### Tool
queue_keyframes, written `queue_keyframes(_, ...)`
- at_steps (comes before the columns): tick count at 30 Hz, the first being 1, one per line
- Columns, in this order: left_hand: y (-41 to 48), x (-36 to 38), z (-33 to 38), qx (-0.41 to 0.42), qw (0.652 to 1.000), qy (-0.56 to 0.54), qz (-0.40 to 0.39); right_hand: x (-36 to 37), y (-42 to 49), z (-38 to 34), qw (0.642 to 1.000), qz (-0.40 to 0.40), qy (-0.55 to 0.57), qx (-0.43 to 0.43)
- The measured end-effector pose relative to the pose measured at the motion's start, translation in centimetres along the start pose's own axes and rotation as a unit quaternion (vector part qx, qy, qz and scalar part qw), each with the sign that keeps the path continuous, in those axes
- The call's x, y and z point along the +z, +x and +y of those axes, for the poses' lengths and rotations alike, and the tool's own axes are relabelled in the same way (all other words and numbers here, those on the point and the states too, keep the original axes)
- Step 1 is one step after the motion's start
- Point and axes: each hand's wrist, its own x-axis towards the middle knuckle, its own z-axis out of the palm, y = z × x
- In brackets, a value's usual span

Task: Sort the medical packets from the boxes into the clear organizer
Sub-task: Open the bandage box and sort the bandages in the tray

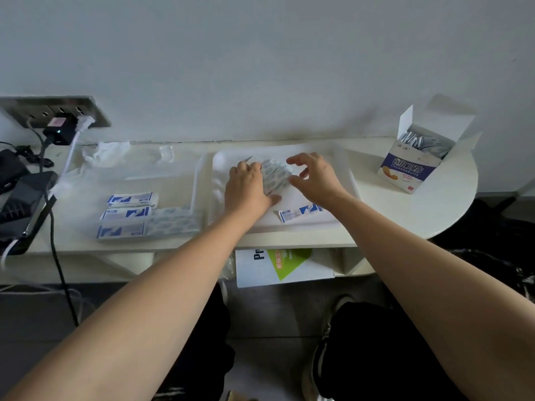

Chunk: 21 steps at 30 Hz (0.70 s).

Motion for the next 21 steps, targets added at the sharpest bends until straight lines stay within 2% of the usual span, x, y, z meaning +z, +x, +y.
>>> queue_keyframes(6,1.3,0.5,-2.0,0.001,0.999,0.002,-0.042,1.2,1.7,-0.3,0.995,-0.072,-0.064,0.022)
queue_keyframes(15,1.3,0.7,-3.0,0.018,0.995,-0.086,-0.04,0.7,1.4,-0.1,0.998,-0.043,-0.046,0.015)
queue_keyframes(21,1.5,0.0,-3.4,0.03,0.995,-0.093,-0.024,0.6,0.9,0.1,0.997,-0.071,-0.026,0.004)
